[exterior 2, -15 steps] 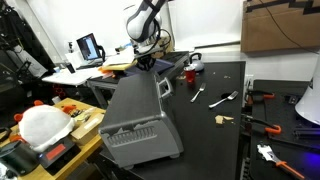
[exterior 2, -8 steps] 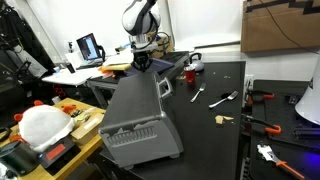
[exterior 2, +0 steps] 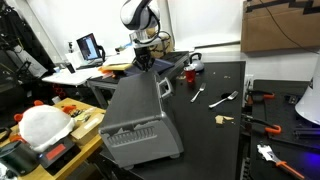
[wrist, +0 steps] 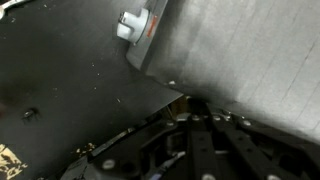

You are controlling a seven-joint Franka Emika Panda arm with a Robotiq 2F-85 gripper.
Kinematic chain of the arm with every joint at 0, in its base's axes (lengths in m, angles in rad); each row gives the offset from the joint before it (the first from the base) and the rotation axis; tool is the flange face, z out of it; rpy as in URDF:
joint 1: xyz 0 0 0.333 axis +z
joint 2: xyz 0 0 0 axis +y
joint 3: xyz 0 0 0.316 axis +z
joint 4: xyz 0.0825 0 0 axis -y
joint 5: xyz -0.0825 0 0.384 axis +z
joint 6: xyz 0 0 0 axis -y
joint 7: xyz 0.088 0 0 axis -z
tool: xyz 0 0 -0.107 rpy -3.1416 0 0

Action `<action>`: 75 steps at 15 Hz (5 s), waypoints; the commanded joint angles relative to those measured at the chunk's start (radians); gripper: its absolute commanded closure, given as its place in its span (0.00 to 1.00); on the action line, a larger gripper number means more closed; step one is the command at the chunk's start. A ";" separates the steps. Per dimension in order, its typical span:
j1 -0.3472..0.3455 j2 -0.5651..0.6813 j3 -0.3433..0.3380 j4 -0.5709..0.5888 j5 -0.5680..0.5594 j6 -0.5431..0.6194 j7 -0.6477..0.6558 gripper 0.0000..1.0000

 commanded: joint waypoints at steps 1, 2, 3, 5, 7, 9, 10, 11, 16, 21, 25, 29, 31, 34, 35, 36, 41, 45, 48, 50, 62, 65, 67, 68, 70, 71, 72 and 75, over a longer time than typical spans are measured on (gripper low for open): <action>-0.036 -0.018 0.032 0.023 0.042 -0.123 -0.112 1.00; -0.044 -0.018 0.038 0.025 0.050 -0.138 -0.138 1.00; -0.052 -0.016 0.043 0.028 0.056 -0.160 -0.165 1.00; -0.069 -0.014 0.053 0.031 0.072 -0.199 -0.219 1.00; -0.080 -0.012 0.057 0.034 0.081 -0.239 -0.264 1.00; -0.091 -0.009 0.066 0.039 0.089 -0.280 -0.309 1.00; -0.094 -0.007 0.067 0.040 0.090 -0.297 -0.327 1.00; -0.096 -0.006 0.067 0.042 0.089 -0.314 -0.340 1.00; -0.093 -0.003 0.055 0.045 0.074 -0.344 -0.357 1.00; -0.063 -0.018 0.003 0.054 0.001 -0.262 -0.260 1.00; -0.059 -0.065 -0.015 0.038 -0.048 -0.275 -0.253 1.00; -0.069 -0.128 -0.022 0.004 -0.080 -0.278 -0.279 1.00; -0.076 -0.170 -0.019 -0.026 -0.081 -0.292 -0.306 1.00; -0.087 -0.209 -0.015 -0.061 -0.077 -0.293 -0.369 1.00; -0.087 -0.225 -0.014 -0.082 -0.082 -0.280 -0.394 1.00; -0.088 -0.241 -0.014 -0.105 -0.086 -0.269 -0.420 1.00; -0.083 -0.317 -0.009 -0.220 -0.113 -0.250 -0.522 1.00; -0.078 -0.359 -0.003 -0.291 -0.133 -0.246 -0.581 0.74; -0.076 -0.376 0.005 -0.329 -0.146 -0.224 -0.631 0.60; -0.076 -0.379 0.010 -0.342 -0.144 -0.211 -0.661 0.44; -0.077 -0.386 0.016 -0.361 -0.191 -0.210 -0.760 0.00; -0.076 -0.387 0.022 -0.375 -0.204 -0.201 -0.788 0.00; -0.074 -0.384 0.028 -0.383 -0.200 -0.201 -0.810 0.00; -0.074 -0.387 0.031 -0.390 -0.194 -0.203 -0.819 0.00; -0.072 -0.396 0.038 -0.414 -0.188 -0.204 -0.835 0.00; -0.071 -0.394 0.040 -0.423 -0.185 -0.201 -0.842 0.00; -0.072 -0.392 0.043 -0.431 -0.179 -0.198 -0.843 0.00; -0.073 -0.369 0.050 -0.442 -0.170 -0.190 -0.847 0.00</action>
